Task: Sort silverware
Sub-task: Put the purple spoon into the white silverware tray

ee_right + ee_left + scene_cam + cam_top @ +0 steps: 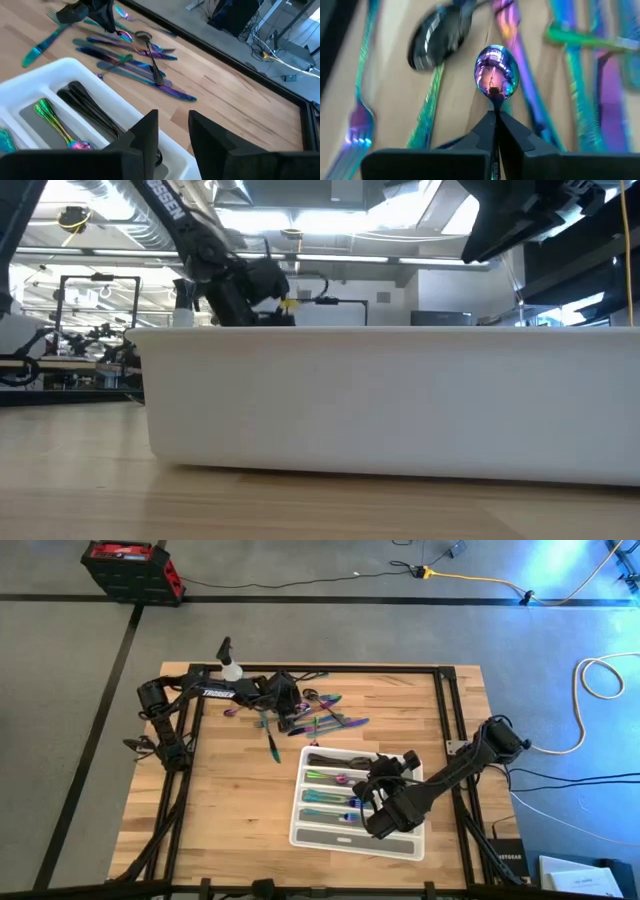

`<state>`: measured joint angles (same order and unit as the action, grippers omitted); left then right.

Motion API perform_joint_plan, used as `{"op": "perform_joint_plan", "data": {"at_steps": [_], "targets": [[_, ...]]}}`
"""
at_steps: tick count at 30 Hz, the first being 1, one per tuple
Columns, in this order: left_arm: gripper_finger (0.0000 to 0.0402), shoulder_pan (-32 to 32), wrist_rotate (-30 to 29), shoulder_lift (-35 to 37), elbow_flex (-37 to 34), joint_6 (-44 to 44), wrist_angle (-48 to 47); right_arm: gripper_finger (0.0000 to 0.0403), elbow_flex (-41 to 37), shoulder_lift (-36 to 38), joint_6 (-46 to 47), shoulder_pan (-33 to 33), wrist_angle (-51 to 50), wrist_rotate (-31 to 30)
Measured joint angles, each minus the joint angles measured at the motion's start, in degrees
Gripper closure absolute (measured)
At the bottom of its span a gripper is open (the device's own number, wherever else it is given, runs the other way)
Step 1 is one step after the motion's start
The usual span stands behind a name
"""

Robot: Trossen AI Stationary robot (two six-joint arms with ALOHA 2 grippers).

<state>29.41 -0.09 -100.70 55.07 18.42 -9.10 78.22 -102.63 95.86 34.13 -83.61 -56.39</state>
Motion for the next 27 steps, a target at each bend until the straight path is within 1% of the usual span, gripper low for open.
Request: {"op": "perform_joint_plan", "data": {"at_steps": [6,9,11,13,17,22,25,27], "targets": [[0.0401,-2.8,-2.9,4.6,0.0,-0.1,-0.7,0.0311,0.0,0.0,2.6,0.0,0.3,-4.4],[0.0401,-5.4,-6.9,7.0,0.2,1.5,-1.3,0.0311,0.1,0.0,4.5,0.0,1.7,-5.9],[0.0402,-8.2,-10.7,7.8,0.2,3.8,-2.0,0.0311,0.2,0.1,4.6,0.0,3.0,-5.7],[0.0402,-11.9,-15.6,8.5,0.2,6.3,-2.5,0.0311,0.2,0.3,2.2,0.0,4.8,-3.7],[0.0402,-20.3,-28.7,8.8,0.2,10.5,-2.0,0.0311,0.2,0.6,-3.6,0.0,8.9,-1.7],[0.0402,-30.6,-39.4,8.8,0.2,10.8,-0.2,0.0311,0.2,0.6,-7.2,0.0,10.8,0.8],[0.0401,-36.8,-46.5,8.8,0.2,11.1,1.5,0.0311,0.2,0.6,-7.7,0.0,10.7,1.5],[0.0401,-40.7,-49.9,8.8,0.2,11.8,3.1,0.0311,0.2,0.6,-7.6,0.0,10.8,1.5]]}}
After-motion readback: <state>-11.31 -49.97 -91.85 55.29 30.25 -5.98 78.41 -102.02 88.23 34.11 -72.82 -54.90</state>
